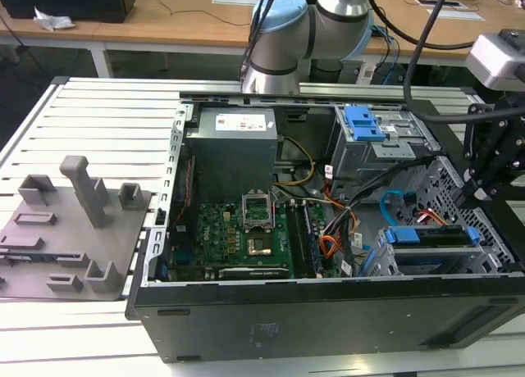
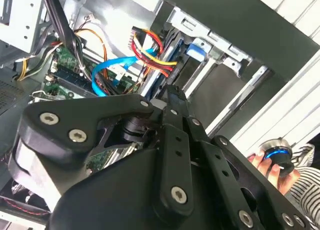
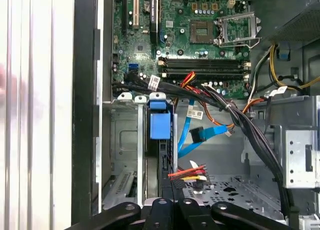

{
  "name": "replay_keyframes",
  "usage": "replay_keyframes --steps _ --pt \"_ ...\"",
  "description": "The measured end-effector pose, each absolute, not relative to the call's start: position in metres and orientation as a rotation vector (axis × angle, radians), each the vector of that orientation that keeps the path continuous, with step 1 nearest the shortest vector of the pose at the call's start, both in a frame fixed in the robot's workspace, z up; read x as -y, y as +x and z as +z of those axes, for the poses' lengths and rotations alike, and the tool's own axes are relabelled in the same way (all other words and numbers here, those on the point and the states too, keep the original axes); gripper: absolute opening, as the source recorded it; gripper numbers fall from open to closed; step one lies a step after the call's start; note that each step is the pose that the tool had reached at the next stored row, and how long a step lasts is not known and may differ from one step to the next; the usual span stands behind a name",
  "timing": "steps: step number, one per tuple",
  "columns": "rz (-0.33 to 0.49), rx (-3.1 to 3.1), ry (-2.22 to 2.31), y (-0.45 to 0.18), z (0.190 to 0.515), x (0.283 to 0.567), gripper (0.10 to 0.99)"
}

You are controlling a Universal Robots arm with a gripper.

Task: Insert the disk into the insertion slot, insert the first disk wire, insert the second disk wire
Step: 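Insert the first disk wire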

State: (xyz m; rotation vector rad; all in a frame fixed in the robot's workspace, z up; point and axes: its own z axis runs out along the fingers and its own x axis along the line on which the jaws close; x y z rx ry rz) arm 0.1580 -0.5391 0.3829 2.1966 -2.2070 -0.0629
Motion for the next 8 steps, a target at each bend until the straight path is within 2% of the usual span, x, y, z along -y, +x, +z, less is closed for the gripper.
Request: replay_keyframes --steps 8 --pt "-0.063 2.207 2.197 0.1463 0.3828 0.5391 0.106"
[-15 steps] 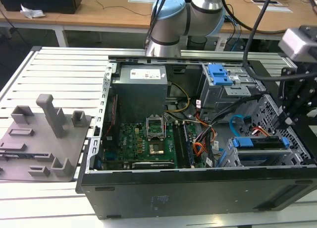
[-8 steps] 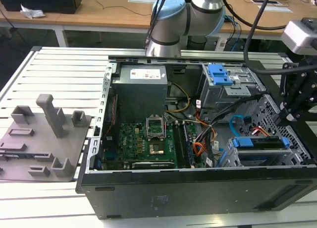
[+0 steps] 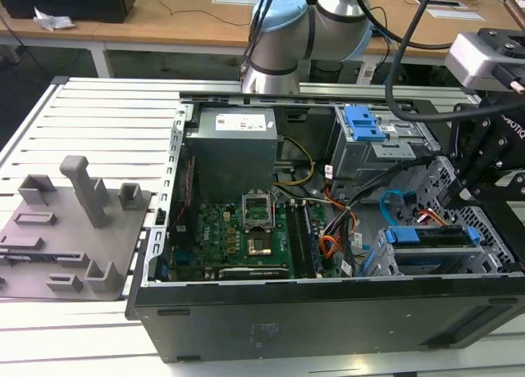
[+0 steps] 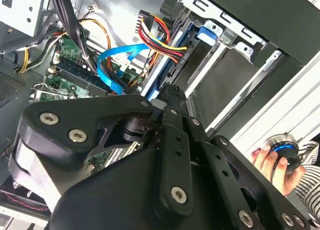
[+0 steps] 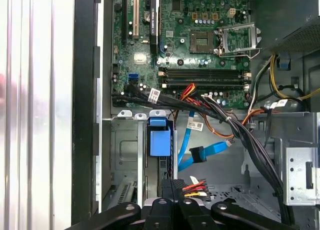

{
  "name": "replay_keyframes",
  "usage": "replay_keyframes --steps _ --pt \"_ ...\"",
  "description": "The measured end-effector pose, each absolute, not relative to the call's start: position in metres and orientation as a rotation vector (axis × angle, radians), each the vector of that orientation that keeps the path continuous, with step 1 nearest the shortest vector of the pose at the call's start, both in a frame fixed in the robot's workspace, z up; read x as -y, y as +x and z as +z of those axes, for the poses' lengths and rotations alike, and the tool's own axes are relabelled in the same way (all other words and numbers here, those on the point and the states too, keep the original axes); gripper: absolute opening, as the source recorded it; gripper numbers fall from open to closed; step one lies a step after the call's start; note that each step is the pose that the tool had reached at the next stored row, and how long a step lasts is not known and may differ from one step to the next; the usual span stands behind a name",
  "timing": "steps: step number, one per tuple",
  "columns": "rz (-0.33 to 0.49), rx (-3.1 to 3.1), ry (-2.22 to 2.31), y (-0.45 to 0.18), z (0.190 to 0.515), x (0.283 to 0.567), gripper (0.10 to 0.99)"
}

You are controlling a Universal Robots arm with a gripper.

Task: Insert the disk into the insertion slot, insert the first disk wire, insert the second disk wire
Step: 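Insert the first disk wire, then insert the second disk wire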

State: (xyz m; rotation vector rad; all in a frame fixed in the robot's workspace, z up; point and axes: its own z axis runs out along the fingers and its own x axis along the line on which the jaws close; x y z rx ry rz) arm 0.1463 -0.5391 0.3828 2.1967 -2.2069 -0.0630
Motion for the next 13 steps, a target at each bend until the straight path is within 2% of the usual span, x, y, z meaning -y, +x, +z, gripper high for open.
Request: replay_keyframes --steps 7,8,9,13 --pt "-0.063 2.207 2.197 0.1459 0.3828 0.5391 0.114" --pt "-0.063 2.207 2.197 0.1458 0.3828 0.5391 0.235" --pt "-0.063 2.207 2.197 0.1458 0.3828 0.5392 0.302" --pt "-0.062 2.176 2.226 0.1447 0.3811 0.5314 0.302"
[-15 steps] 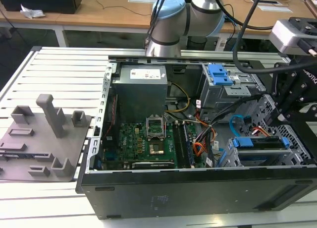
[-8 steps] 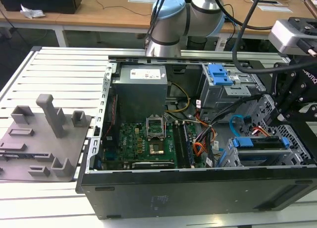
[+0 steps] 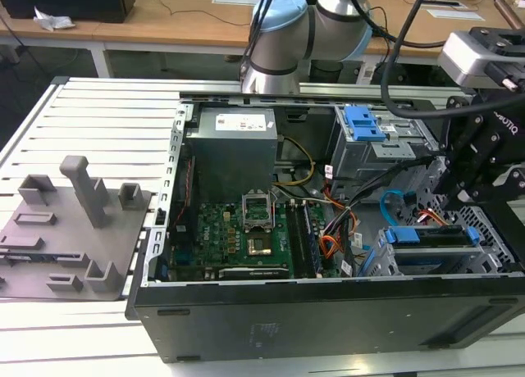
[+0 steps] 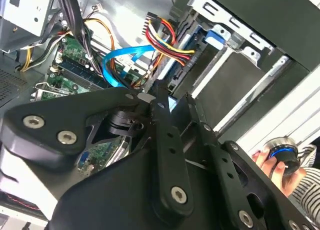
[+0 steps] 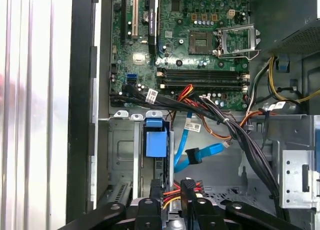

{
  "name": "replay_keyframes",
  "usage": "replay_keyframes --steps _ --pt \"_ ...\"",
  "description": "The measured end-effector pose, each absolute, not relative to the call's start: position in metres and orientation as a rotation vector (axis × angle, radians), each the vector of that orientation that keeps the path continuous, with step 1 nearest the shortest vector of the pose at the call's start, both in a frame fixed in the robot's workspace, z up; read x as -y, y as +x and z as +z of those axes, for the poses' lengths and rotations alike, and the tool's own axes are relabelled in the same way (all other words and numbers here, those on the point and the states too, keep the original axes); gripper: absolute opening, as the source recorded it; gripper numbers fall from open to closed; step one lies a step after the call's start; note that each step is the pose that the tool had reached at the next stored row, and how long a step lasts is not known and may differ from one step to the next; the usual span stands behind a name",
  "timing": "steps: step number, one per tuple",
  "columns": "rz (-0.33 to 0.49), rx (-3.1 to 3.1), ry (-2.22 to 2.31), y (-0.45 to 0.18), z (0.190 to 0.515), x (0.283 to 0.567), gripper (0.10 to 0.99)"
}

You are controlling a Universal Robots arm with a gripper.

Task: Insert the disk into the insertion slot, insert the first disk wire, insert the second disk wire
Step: 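Insert the second disk wire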

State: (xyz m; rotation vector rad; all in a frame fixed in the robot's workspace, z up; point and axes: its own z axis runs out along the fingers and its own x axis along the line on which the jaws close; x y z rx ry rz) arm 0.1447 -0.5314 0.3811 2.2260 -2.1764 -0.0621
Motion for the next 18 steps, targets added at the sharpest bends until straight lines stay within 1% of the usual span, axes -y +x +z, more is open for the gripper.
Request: replay_keyframes --steps 4,10,14,16,17,18 --pt "-0.06 2.15 2.251 0.136 0.374 0.511 0.302" --pt "-0.031 2.132 2.243 0.117 0.365 0.502 0.302" --pt "-0.003 2.06 2.285 0.114 0.36 0.502 0.302" --pt "-0.003 2.058 2.286 0.114 0.358 0.502 0.302" --pt "-0.003 2.058 2.286 0.114 0.358 0.502 0.286" --pt "-0.003 2.058 2.286 0.114 0.358 0.502 0.165"
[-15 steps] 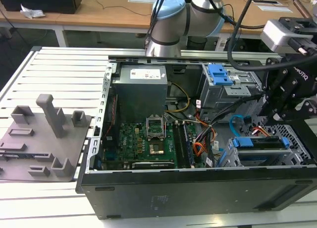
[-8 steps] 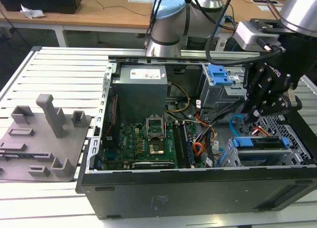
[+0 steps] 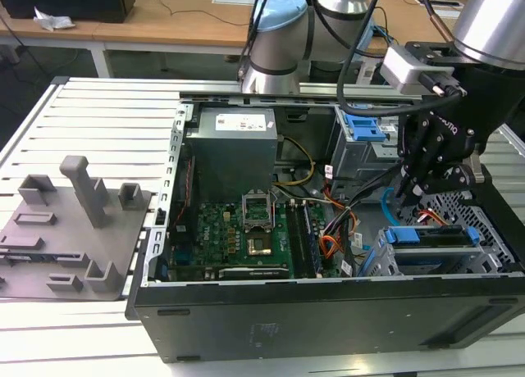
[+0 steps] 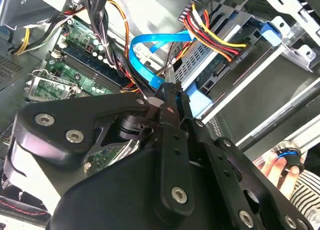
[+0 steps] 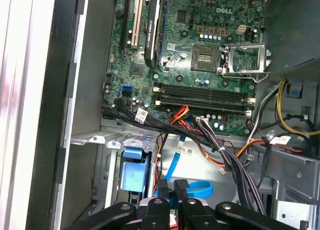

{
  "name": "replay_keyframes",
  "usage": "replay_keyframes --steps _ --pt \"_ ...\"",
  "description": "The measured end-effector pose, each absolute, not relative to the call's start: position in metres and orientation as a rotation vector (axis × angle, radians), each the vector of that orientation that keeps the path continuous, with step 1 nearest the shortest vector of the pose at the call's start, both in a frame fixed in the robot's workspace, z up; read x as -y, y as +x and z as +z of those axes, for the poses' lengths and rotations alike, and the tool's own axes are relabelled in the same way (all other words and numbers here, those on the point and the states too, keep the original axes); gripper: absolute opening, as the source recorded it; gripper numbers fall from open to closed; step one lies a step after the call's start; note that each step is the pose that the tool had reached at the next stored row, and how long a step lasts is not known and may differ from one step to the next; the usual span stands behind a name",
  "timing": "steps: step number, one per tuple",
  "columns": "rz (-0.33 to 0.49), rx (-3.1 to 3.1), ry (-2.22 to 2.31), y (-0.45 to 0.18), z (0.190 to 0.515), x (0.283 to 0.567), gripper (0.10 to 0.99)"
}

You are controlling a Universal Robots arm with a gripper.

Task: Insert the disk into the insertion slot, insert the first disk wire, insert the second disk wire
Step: 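Insert the second disk wire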

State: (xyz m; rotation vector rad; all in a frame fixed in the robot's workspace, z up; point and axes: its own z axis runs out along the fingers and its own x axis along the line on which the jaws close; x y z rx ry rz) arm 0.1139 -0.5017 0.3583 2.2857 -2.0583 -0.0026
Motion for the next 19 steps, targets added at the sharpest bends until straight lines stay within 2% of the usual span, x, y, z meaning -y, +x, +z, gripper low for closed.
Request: replay_keyframes --steps 19 --pt "-0.023 2.191 2.163 0.129 0.355 0.502 0.165"
